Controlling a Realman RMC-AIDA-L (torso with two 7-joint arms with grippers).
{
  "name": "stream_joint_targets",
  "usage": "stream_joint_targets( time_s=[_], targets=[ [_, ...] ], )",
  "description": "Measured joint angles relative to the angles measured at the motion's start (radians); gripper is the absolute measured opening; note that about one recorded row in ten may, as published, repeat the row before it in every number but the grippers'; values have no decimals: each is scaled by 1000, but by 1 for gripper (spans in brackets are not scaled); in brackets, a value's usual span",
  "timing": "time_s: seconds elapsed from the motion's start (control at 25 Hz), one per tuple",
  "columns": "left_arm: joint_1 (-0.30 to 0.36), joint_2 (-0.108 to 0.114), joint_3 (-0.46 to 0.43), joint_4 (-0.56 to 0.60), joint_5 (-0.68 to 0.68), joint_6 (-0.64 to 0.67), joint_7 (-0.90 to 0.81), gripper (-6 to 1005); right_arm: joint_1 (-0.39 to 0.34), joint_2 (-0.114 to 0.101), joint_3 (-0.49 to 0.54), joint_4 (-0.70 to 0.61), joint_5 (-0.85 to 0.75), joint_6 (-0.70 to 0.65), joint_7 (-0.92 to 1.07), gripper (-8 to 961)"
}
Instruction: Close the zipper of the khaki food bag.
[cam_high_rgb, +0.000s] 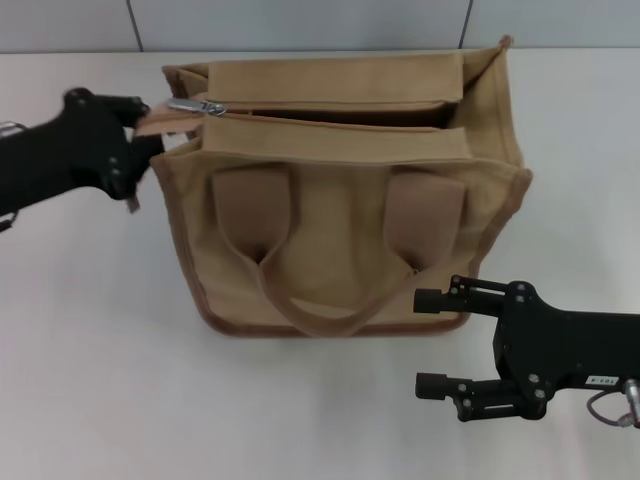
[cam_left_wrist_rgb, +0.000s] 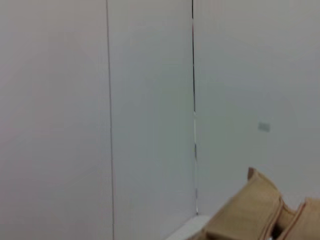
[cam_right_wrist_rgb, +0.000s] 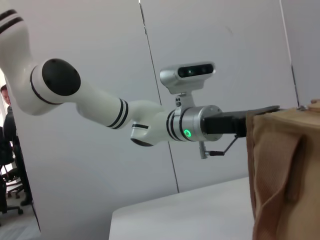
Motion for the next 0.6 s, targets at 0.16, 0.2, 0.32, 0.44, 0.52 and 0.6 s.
stream_joint_targets(
  time_s=[0.16,0.2,0.32,0.44,0.52,0.6],
  targets=[
    [9,9,0,0,-37,60,-4,-2,2,0,12,4,24,-34,6,801],
    [8,9,0,0,-38,69,-4,-2,4,-1,18,3,35,-57,13,801],
    [3,-1,0,0,-43,71,-2,-2,9,-3,23,0,74,-112,40,800],
    [1,-15,-2,-2,-60,68,4,-1,17,-5,23,-1,136,-145,85,800],
    [1,-24,-3,-2,-73,67,6,-1,28,-7,23,-2,178,-150,133,799],
    [1,-32,-4,0,-81,68,11,-1,46,-10,23,-2,221,-150,199,798]
  ],
)
